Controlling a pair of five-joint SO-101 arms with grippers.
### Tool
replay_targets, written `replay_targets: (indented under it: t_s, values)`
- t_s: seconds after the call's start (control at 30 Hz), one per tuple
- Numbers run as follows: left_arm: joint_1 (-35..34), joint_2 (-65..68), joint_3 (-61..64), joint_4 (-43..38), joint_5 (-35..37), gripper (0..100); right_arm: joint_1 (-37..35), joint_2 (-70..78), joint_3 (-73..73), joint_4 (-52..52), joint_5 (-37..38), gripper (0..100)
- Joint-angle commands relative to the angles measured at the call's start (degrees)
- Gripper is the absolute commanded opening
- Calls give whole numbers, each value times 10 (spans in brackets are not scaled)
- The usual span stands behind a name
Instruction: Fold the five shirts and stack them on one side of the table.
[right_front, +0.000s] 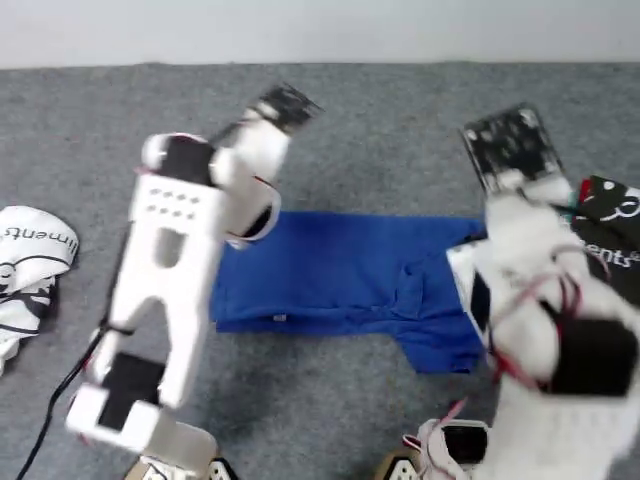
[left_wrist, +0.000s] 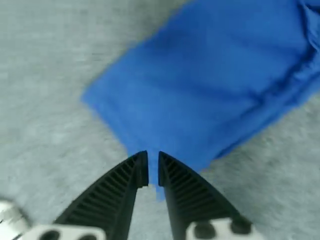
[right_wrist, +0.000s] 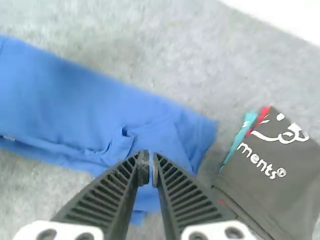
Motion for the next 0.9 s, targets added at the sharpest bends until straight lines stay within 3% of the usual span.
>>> replay_targets:
  t_s: [0.0,0.4,0.6,0.87]
  values:
    - [50,51,-3,-41,29,46,6,-51,-3,22,-8,29]
    - [264,167,-45,-92,39,51,2,-181,-37,22,-47,29]
    - [350,189,-134,-91,39,170,2,-192,-36,22,-45,29]
    - [436,260,-201,-83,39,181,2,-189,-36,22,-45,29]
